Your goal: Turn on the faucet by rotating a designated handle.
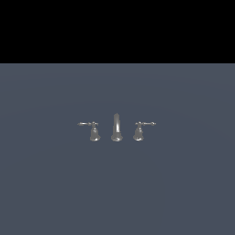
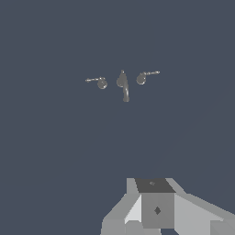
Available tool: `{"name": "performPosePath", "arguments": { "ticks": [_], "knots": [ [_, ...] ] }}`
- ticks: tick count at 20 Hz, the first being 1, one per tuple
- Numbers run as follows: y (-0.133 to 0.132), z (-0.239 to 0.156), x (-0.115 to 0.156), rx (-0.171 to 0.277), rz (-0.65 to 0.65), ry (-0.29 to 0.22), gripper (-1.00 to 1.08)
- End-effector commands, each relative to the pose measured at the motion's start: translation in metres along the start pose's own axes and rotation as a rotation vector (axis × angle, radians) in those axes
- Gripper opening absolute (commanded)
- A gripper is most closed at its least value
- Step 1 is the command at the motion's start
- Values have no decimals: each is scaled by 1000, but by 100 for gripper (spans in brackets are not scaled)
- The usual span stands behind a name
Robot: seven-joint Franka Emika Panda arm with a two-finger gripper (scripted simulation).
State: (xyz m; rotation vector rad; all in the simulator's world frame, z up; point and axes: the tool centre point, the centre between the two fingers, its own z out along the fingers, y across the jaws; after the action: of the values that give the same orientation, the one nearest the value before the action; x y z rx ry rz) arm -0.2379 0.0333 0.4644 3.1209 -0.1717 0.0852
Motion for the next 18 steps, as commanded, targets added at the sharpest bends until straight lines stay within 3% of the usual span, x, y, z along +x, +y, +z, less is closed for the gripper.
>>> {"name": "performPosePath", "arguments": {
  "ticks": [1,18],
  "knots": [
    [-8,12,3,-1,44,-2,-100],
    [-72,111,40,-6,407,-17,-100]
  ]
}}
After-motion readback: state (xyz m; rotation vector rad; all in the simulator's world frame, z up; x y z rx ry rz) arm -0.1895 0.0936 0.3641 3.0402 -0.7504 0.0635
